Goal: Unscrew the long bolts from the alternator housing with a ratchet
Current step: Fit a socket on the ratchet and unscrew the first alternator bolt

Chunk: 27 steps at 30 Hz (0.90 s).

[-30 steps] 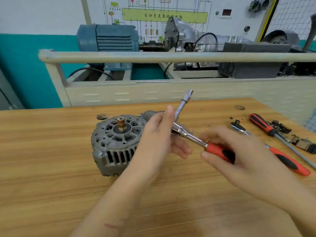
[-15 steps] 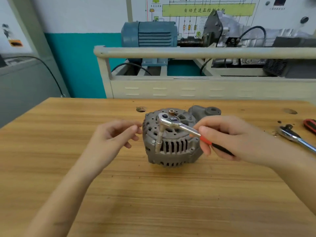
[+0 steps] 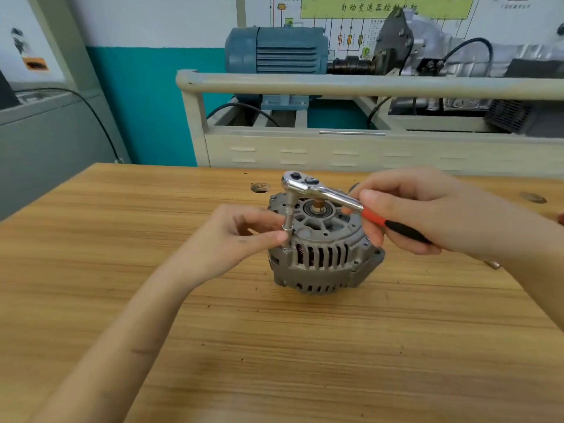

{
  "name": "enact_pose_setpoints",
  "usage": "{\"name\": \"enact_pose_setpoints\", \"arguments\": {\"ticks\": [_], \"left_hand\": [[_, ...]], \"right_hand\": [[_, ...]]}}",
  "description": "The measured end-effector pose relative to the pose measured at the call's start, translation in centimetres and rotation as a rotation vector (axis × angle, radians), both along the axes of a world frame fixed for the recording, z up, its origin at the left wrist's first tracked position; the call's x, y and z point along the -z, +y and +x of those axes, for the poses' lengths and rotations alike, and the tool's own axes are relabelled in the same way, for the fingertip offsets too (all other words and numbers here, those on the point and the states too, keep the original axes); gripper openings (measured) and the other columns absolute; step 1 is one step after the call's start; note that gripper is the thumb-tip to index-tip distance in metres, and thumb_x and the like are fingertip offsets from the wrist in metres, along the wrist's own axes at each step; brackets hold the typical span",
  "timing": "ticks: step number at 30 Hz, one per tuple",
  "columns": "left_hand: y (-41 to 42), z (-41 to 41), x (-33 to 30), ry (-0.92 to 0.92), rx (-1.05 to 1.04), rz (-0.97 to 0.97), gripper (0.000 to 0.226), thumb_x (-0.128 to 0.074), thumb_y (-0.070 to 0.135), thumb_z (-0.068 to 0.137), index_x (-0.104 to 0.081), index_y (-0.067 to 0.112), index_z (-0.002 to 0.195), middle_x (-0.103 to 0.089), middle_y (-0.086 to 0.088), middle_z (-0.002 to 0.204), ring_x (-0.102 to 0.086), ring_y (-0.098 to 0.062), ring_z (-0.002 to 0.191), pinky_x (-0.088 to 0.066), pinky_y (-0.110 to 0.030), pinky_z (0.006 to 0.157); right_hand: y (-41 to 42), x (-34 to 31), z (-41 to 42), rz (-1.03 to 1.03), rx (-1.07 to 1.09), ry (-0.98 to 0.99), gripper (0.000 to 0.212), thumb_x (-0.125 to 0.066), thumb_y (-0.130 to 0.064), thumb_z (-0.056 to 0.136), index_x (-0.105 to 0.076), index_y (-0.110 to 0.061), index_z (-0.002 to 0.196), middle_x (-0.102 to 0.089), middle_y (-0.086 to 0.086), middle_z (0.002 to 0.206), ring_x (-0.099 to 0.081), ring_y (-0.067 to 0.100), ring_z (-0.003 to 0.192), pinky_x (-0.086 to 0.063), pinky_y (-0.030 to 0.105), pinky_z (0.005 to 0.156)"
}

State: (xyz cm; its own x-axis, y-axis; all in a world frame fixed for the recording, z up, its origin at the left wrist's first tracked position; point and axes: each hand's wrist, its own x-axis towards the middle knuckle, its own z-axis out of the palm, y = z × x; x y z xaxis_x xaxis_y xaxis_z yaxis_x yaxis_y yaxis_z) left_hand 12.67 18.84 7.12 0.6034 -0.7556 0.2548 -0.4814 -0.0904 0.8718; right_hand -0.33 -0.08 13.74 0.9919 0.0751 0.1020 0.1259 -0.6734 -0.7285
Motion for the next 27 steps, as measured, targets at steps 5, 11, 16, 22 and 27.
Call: {"name": "enact_pose_setpoints", "arguments": {"ticks": [5, 11, 16, 22, 27], "left_hand": [[-0.2, 0.0, 0.1, 0.041, 0.011, -0.021, 0.023, -0.063, 0.030, 0.066, -0.070, 0.022, 0.086, -0.073, 0.007, 0.087, -0.064, -0.001, 0.078, -0.047, -0.010, 0.065], [-0.2, 0.1, 0.2, 0.018, -0.002, -0.013, 0.025, -0.062, 0.034, 0.065, -0.070, 0.021, 0.086, -0.072, 0.001, 0.089, -0.064, -0.005, 0.080, -0.048, -0.012, 0.067], [-0.2, -0.1, 0.2, -0.003, -0.024, -0.013, 0.029, -0.062, 0.040, 0.062, -0.070, 0.023, 0.083, -0.071, 0.001, 0.087, -0.065, -0.009, 0.081, -0.052, -0.021, 0.073], [-0.6, -0.7, -0.1, -0.066, -0.042, -0.046, 0.032, -0.059, 0.038, 0.066, -0.069, 0.018, 0.088, -0.071, -0.007, 0.088, -0.065, -0.020, 0.084, -0.054, -0.034, 0.078], [-1.8, -2.1, -1.9, -0.150, -0.035, -0.083, 0.027, -0.046, 0.045, 0.073, -0.058, 0.025, 0.086, -0.062, 0.013, 0.066, -0.056, 0.000, 0.060, -0.046, -0.012, 0.057]], "right_hand": [[0.4, -0.9, 0.0, -0.031, -0.011, 0.038, 0.035, -0.037, -0.026, 0.094, -0.054, -0.014, 0.066, -0.046, -0.011, 0.035, -0.032, 0.003, 0.031, -0.031, 0.015, 0.037], [0.5, -1.4, 0.0, -0.071, -0.027, 0.081, 0.034, -0.035, -0.022, 0.097, -0.052, -0.019, 0.067, -0.047, -0.017, 0.035, -0.032, 0.002, 0.030, -0.030, 0.013, 0.036], [0.5, -1.7, 0.2, -0.159, -0.059, 0.095, 0.039, -0.036, -0.025, 0.094, -0.058, -0.039, 0.065, -0.055, -0.014, 0.048, -0.038, 0.003, 0.035, -0.035, 0.014, 0.041], [-0.3, -0.9, 0.1, -0.107, -0.037, 0.015, 0.034, -0.039, -0.029, 0.093, -0.061, -0.023, 0.067, -0.050, -0.012, 0.044, -0.034, 0.002, 0.033, -0.030, 0.011, 0.038], [-2.2, 0.5, -0.4, 0.254, 0.031, 0.019, 0.038, -0.051, -0.049, 0.071, -0.062, -0.014, 0.082, -0.052, -0.004, 0.053, -0.036, 0.006, 0.033, -0.028, 0.016, 0.032]]}}
